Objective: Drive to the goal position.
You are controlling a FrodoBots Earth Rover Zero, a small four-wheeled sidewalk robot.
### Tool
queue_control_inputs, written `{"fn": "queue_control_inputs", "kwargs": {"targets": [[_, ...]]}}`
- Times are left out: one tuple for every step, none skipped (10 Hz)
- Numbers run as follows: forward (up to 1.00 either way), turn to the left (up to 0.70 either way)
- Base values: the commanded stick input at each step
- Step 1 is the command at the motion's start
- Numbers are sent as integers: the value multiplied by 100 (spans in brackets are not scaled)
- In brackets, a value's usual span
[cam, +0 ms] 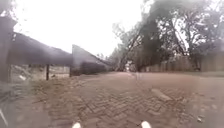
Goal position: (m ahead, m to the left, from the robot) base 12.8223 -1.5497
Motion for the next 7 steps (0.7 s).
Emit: {"fn": "queue_control_inputs", "kwargs": {"targets": [[50, -50], [50, -50], [50, -48], [50, -17], [50, 14], [50, 20], [50, 20]]}}
